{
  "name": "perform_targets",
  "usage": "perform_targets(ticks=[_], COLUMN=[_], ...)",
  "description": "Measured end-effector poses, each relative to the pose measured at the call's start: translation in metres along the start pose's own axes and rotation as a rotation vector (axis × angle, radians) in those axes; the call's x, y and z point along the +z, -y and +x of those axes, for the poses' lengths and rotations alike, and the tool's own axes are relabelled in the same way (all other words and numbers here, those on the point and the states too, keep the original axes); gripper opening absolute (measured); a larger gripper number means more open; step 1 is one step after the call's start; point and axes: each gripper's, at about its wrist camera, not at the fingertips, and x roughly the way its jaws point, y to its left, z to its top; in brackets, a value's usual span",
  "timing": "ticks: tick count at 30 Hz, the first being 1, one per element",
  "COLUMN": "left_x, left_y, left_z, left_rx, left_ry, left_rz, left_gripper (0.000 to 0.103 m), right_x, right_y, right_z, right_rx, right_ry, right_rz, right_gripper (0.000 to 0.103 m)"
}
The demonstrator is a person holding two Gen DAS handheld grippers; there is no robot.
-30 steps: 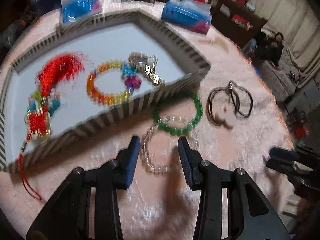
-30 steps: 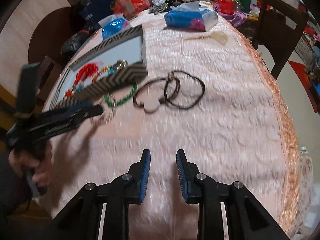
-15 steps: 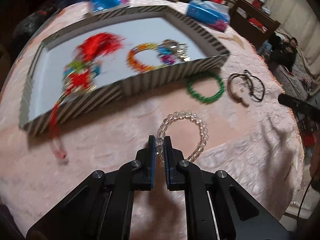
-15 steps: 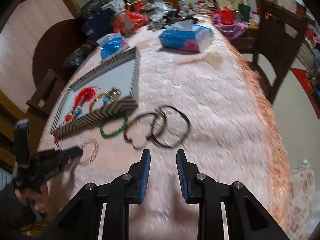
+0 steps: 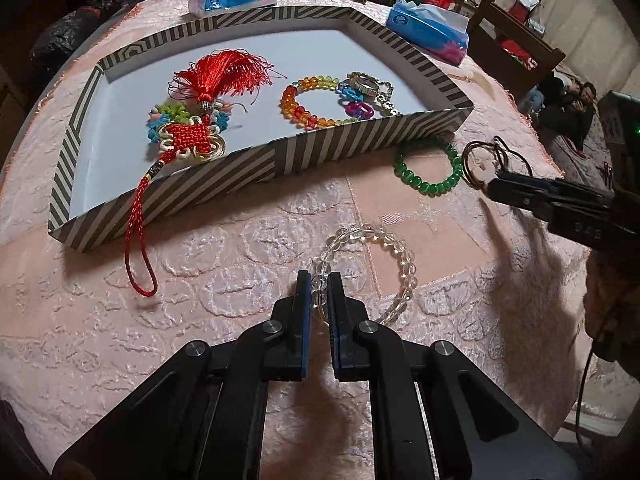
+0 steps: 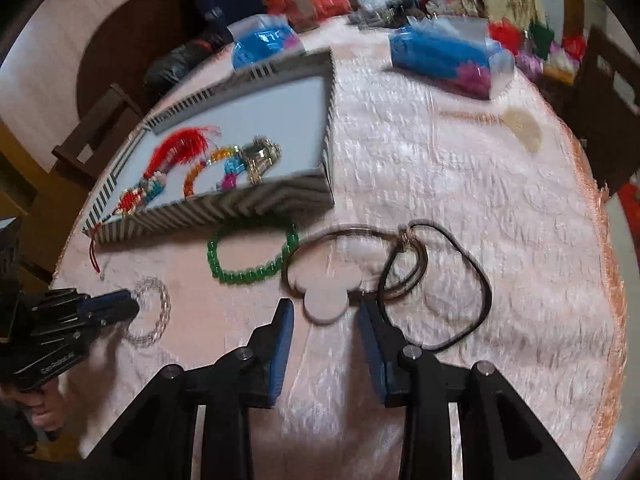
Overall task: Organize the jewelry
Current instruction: 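Reach the right tool to the black hair ties with white clip while the left tool lifts the clear bracelet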
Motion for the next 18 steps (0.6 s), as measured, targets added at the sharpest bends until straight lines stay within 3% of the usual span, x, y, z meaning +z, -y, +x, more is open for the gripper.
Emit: perform_targets(ticks=[7, 9, 14, 18], left_x=[0.001, 0.002, 0.002, 0.002], left_y=[-0.003, -0.003, -0.005, -0.006], left_z=[0.0, 0.0, 0.0, -0.008], left_rx=[-0.014, -0.018, -0.022, -0.029], left_ry=[-0.001, -0.001, -0.001, 0.015], left_rz=[0.006, 0.005, 0.004, -0.001], left_gripper=[0.007, 0.007, 0.006, 0.006], right_x=[0.01, 0.009, 0.001, -0.009], right_y=[-0.01, -0.013, -0.011, -0.011], right_z=[0.01, 0.011, -0.01, -0.042], right_rx=[-0.065, -0.078, 0.025, 0.154], right_ry=[0.011, 0.005, 0.03, 0.08], right_rz=[-0.074, -0.104, -0.032, 0.044], right_gripper=[0.035, 0.022, 0.022, 0.022])
